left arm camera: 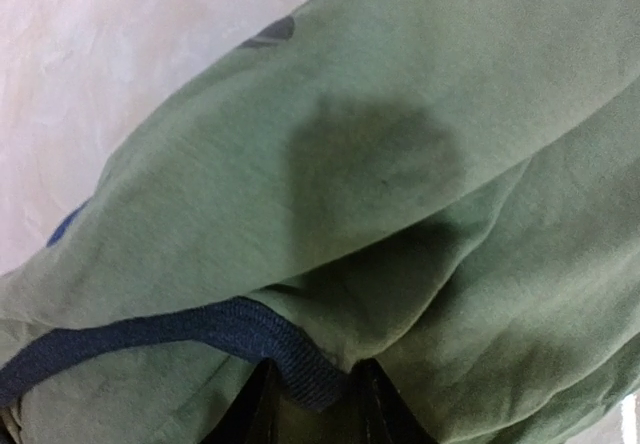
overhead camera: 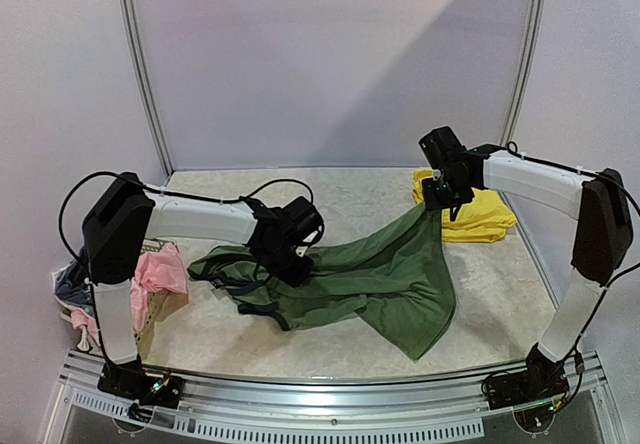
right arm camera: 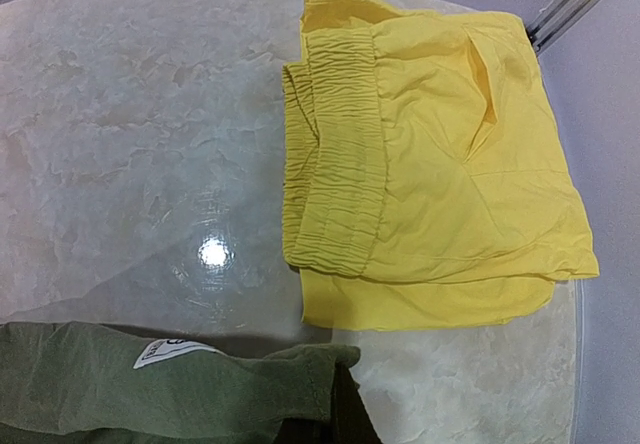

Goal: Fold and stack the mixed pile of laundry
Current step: Flatten out the crumpled tank top at the center of the board.

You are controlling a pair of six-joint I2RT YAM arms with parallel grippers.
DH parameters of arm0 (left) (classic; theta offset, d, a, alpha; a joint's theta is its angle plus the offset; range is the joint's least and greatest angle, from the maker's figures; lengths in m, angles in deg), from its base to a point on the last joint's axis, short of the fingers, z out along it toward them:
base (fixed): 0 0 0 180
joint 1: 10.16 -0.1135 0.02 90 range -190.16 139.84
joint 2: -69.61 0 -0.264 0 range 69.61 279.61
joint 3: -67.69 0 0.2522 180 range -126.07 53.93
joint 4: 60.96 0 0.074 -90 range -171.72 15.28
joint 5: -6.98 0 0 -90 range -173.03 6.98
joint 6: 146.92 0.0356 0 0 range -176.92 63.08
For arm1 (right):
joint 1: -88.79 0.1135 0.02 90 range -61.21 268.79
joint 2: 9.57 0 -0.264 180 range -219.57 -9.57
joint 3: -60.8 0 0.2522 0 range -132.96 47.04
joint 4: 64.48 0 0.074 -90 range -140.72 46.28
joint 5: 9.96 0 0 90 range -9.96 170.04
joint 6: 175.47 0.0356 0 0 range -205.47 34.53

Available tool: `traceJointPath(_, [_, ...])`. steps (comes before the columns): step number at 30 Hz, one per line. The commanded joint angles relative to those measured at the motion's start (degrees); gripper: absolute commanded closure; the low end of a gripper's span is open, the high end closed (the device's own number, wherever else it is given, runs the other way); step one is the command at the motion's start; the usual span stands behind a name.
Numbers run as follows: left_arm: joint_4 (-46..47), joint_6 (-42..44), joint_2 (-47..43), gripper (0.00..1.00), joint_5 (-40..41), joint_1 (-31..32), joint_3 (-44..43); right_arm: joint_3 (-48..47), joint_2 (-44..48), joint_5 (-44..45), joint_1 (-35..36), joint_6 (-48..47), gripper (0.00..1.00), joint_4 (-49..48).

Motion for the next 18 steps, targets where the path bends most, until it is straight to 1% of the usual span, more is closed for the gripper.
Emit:
traceJointPath(1, [3.72,-0.43,-0.11,0.78,1.75,-1.26,0.21,-1.97,-1.32,-0.60,-0.25,-0.44,1.00,-0.82])
traceJointPath(3, [4.72,-0.62,-0.49,0.87,1.63,-1.50,0.50,-2.23,-1.70,-0.69,-0.25,-0.46,1.00,-0.60])
traceJointPath(5, [5.04,-0.63,-0.63,0.91,1.36,-1.55,0.38,-2.45,-1.92,-0.71,-0.27,-0.49,1.00,-0.52])
traceJointPath(6, [5.15,-0.53,-0.74,0.97,1.32,-1.55,0.31,-2.60,-2.07,-0.71,-0.28,-0.47,1.00,-0.43])
traceJointPath(7, [5.19,-0.52,-1.03,1.00,1.35,-1.55,0.36,-2.76,-2.16,-0.75,-0.31,-0.52,1.00,-0.43])
traceJointPath(9, [5.65,-0.45,-2.32,1.00,1.75,-1.55,0.93,-3.09,-2.28,-0.72,-0.26,-0.54,1.00,-0.15])
traceJointPath(12, [5.86,-0.37,-6.29,1.00,4.42,-1.58,2.55,-3.85,-2.00,-0.67,-0.31,-0.71,1.00,0.80])
traceJointPath(18, [0.08,0.07,-18.96,1.00,12.93,-1.63,3.98,-4.39,2.72,-1.10,-0.28,-1.24,1.00,2.78])
